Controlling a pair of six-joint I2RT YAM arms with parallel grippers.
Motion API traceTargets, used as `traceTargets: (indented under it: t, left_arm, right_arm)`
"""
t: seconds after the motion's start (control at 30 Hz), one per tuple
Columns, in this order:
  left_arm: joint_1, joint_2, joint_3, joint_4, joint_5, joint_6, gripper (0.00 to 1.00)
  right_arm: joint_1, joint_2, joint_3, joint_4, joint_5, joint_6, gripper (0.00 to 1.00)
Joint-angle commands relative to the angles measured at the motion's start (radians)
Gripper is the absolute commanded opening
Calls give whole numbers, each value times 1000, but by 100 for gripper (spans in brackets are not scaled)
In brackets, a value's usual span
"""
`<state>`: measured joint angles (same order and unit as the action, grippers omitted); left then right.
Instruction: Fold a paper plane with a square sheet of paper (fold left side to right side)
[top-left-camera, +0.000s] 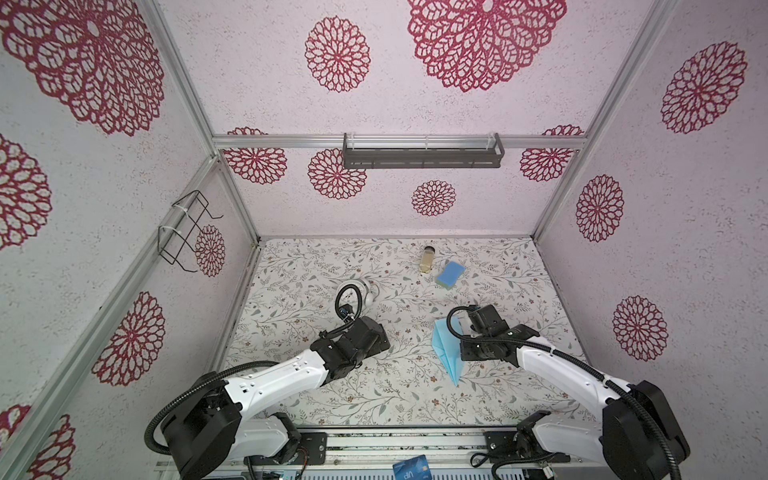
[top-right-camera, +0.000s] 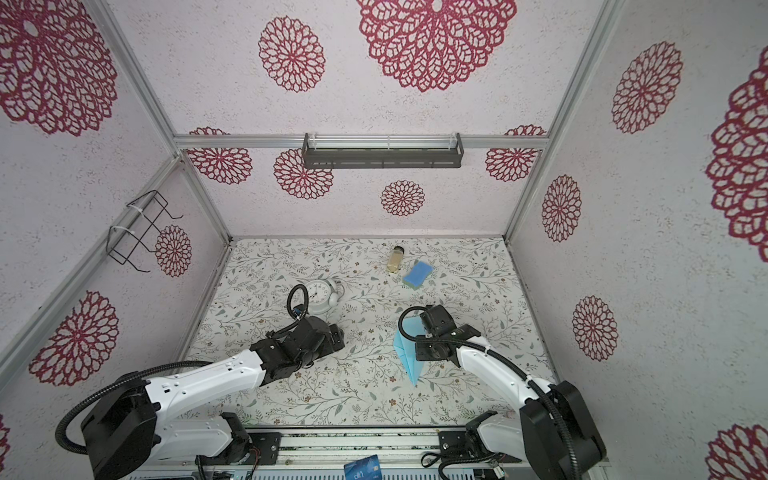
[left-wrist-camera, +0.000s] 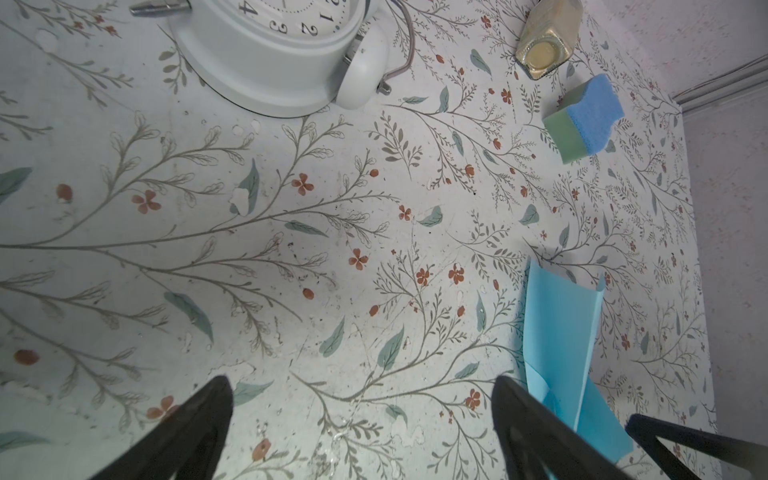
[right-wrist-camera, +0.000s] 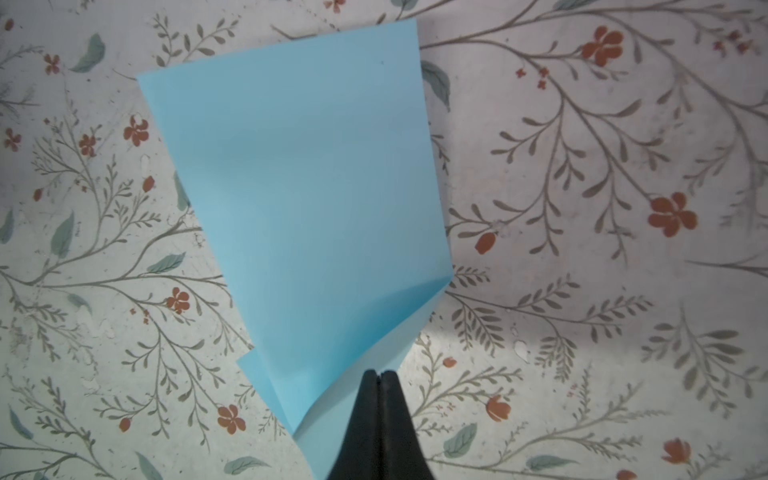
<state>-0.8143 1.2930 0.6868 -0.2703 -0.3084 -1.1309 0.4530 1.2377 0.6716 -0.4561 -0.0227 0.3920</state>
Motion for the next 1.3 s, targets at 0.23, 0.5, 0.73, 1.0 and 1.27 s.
traceTargets:
  t: [0.23, 0.5, 0.73, 1.0, 1.27]
  left_arm:
    - [6, 53, 22, 157, 152, 107, 99]
    - [6, 96, 54, 165, 191, 129, 87]
    - [7, 75, 1, 251, 202, 73, 63]
    - [10, 144, 9, 297, 311, 51, 26]
    - [-29, 224, 10, 413, 401, -13, 19]
  right_arm:
    - [-3, 106, -21, 211, -177, -22, 0]
    - [28, 169, -33, 281, -247, -32, 0]
    - [89, 235, -39, 315, -264, -41, 0]
    - [147, 293, -33, 353, -232, 78, 0]
    - [153, 273, -80, 404, -186, 316, 0]
